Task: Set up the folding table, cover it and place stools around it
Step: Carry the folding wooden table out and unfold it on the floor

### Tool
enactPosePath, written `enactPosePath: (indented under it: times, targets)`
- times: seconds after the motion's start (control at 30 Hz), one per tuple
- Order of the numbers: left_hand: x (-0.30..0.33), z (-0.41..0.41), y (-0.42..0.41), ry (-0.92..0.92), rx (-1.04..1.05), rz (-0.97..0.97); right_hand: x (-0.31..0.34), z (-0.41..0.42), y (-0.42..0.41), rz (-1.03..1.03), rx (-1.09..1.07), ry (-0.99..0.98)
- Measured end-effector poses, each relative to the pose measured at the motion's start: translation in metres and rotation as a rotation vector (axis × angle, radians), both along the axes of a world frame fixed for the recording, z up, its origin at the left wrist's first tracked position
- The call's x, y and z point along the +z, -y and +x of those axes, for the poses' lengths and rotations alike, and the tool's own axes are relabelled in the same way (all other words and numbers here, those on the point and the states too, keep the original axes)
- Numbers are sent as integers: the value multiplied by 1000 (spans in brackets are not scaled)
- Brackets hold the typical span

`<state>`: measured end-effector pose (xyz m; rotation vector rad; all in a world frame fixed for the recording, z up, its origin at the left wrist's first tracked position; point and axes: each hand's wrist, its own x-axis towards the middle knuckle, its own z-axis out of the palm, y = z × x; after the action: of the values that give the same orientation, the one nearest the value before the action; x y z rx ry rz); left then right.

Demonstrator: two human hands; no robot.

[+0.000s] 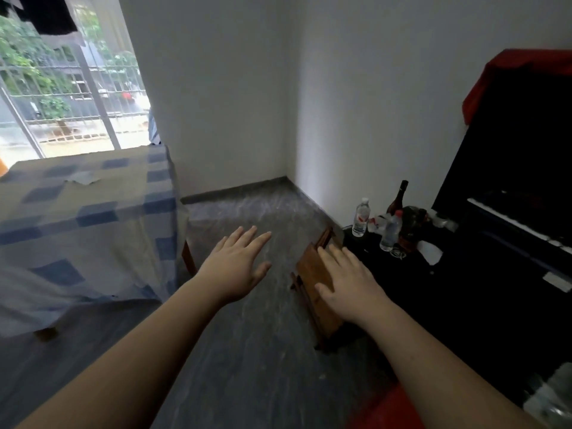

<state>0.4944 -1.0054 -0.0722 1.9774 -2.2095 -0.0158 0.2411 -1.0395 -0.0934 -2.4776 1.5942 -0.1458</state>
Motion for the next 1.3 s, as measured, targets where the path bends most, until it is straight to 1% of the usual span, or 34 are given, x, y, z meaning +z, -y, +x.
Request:
enactPosePath:
  times: [0.27,0.5,0.67,0.93,1.17,1.3]
  targets:
    - [-33,16,144,-7,-148,23,-24,9,110,100,-123,-29]
    - [-69,11,288,0,-202,65,-64,3,236,170,-166,-34]
    - [-95,13,377,-11,-190,121,-85,-1,321,226,-167,-55]
    - [-142,14,503,-41,-276,229,-128,-3,410,350,-258,-89]
    - [-178,9,635,-55,-493,315,-167,8,481,414,-480,-46]
    - [-202,14,717,-82,-586,403,-184,23,523,431,-675,29]
